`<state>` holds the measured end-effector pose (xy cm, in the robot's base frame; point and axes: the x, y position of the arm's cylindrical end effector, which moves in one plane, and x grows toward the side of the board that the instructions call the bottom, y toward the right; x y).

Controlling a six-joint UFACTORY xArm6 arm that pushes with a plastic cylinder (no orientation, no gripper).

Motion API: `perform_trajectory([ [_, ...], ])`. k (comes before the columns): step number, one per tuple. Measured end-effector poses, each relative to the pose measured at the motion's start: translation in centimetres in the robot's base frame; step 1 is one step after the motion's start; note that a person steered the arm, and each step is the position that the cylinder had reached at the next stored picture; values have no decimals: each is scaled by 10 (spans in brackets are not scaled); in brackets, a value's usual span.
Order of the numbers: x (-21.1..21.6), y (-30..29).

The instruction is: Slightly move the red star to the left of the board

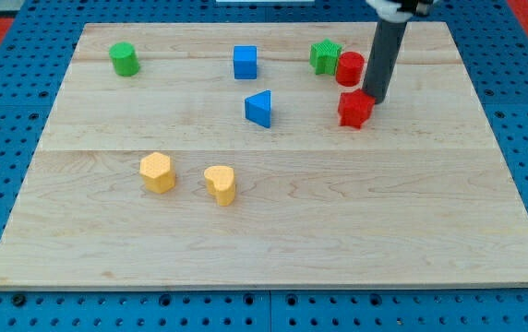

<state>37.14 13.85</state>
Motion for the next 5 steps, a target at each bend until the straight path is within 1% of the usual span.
perform_trajectory([
  [1, 9, 1],
  [5, 9, 14],
])
